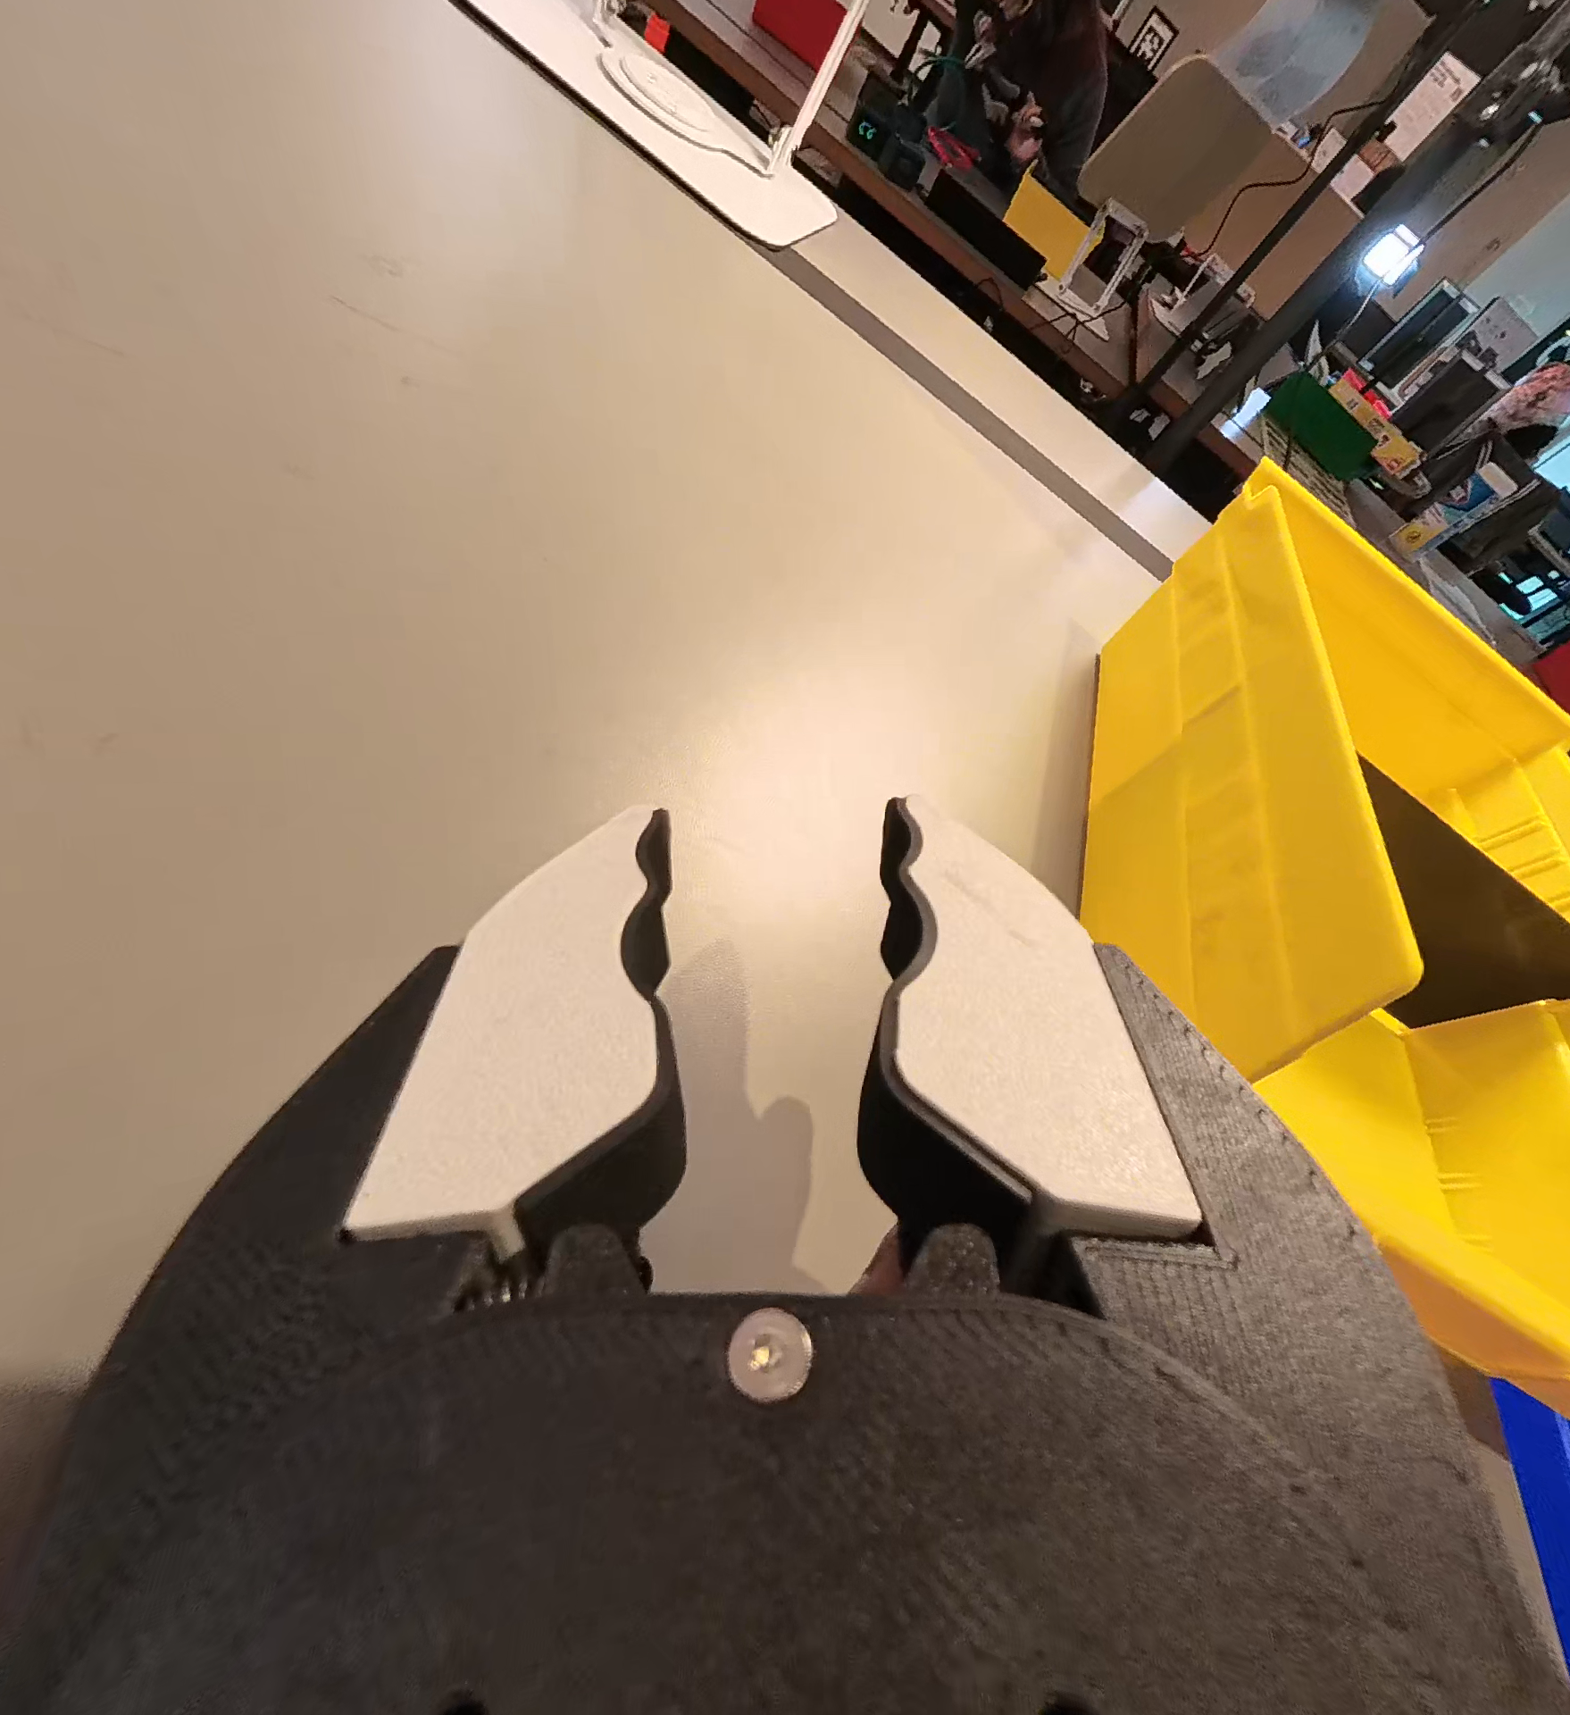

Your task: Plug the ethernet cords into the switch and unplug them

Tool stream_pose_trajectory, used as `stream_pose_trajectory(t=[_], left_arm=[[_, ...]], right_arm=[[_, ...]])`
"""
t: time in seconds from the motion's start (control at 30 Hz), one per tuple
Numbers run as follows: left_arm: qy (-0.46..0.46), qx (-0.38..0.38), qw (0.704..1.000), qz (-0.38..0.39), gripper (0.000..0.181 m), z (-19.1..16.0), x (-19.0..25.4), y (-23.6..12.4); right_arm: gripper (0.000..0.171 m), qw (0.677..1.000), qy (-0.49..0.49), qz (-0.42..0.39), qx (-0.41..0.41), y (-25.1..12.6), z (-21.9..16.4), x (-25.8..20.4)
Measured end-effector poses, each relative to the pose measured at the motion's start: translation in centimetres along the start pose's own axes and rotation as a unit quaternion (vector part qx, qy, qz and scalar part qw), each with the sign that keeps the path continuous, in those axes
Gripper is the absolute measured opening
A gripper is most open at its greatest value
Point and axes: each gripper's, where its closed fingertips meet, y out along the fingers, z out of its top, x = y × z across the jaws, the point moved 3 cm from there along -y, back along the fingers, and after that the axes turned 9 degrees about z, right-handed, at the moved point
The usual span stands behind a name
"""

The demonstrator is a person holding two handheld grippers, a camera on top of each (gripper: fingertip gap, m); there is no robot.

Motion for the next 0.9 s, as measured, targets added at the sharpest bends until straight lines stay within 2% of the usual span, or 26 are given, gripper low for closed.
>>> stream_pose_trajectory(t=[0.03, 0.3, 0.53, 0.73, 0.9], left_arm=[[0.001, 0.010, 1.000, 0.018, 0.013, 1.0, -0.8, -0.1], [-0.010, 0.090, 0.989, 0.118, 0.013, 8.9, -6.4, -3.5], [-0.034, 0.230, 0.956, 0.178, 0.013, 17.5, -8.8, -12.3], [-0.046, 0.350, 0.931, 0.090, 0.013, 24.8, -4.3, -19.1], [-0.047, 0.427, 0.902, -0.050, 0.013, 29.2, 3.3, -21.2]], right_arm=[[0.044, 1.000, -0.001, -0.001, 0.001, 0.0, 0.0, 0.0], [0.044, 1.000, 0.004, 0.001, 0.001, -0.1, -0.1, 0.1], [0.044, 1.000, -0.004, 0.000, -0.007, 0.1, -0.2, 0.0], [0.044, 0.999, -0.034, -0.018, -0.015, 0.2, -0.1, -0.4], [0.044, 0.998, -0.055, -0.030, -0.004, 0.1, 0.5, -1.2]])
